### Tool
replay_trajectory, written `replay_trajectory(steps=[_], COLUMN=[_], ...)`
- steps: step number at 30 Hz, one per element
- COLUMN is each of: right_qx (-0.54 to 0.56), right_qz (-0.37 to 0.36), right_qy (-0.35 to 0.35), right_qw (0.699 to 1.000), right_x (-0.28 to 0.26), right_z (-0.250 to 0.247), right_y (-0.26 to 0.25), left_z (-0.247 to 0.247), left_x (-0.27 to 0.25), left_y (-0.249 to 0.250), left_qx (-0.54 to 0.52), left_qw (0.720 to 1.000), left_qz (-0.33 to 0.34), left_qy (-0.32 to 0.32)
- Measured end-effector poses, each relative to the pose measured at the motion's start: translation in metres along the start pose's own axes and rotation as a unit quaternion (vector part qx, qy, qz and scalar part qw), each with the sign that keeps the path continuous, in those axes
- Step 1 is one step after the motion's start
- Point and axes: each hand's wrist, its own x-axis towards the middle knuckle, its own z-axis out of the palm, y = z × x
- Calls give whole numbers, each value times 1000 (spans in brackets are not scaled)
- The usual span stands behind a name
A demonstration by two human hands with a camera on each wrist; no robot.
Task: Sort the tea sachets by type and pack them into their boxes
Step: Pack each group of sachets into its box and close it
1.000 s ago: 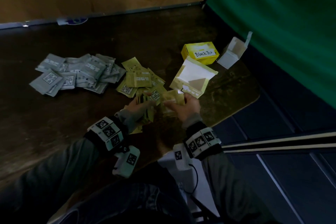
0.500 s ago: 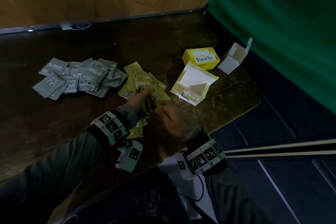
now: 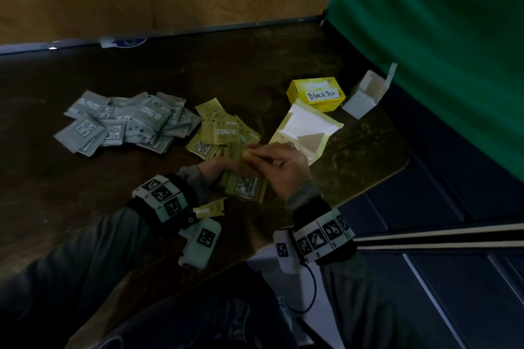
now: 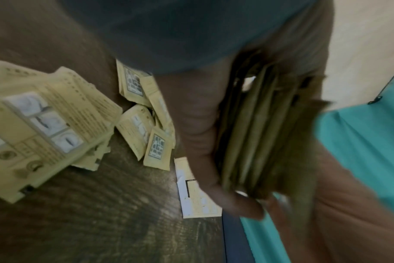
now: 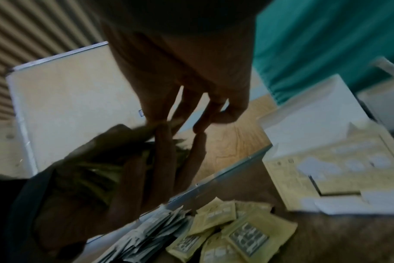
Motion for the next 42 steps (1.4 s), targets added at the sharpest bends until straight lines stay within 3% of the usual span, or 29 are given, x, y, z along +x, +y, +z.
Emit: replay_trajectory(steps=[2, 6, 8, 12, 17, 21, 24, 27, 29, 32, 33, 35, 37, 39, 40, 42], right_qx=[-68, -116, -150, -84, -5, -34, -50, -5, 11, 19, 25, 36, 46, 39, 30, -10], right_qz=[-52, -30, -5, 2, 0, -3, 10, 124, 182, 172, 168, 167, 190, 209, 213, 199], right_qy=[-60, -274, -297, -158, -145, -46, 89, 102, 124, 190, 209, 236, 258, 270, 267, 250], right_qw=[995, 954, 943, 984, 989, 998, 995, 987, 975, 966, 963, 957, 946, 939, 940, 947], right_x=[-1, -5, -8, -7, -14, -22, -26, -26, -27, -30, -29, -26, -20, -12, -8, 0], right_z=[-1, -8, -1, 11, 7, 9, 6, -9, -20, -32, -35, -40, -44, -47, -49, -52], right_y=[-2, -4, -5, 7, 21, 26, 28, 27, 30, 36, 38, 47, 54, 59, 60, 62], left_z=[-3, -4, -2, 11, 17, 33, 47, 63, 70, 76, 77, 73, 67, 60, 56, 52], left_x=[4, 13, 15, 12, 13, 25, 41, 52, 61, 78, 82, 88, 97, 107, 116, 131], left_y=[0, -1, -4, -4, -1, -6, -2, 7, 12, 20, 23, 30, 40, 49, 52, 57], left_qx=[30, 45, 39, 14, -35, -61, -79, -75, -43, 83, 148, 325, 428, 444, 452, 508], left_qw=[998, 996, 996, 1000, 997, 997, 995, 992, 996, 996, 989, 944, 885, 842, 830, 815], left_qz=[-8, 8, 6, -16, -20, -1, 50, 48, 23, -2, 3, 53, 159, 244, 259, 228], left_qy=[45, 82, 79, -14, -70, -50, -27, -90, -81, -27, -21, -4, 91, 185, 199, 159])
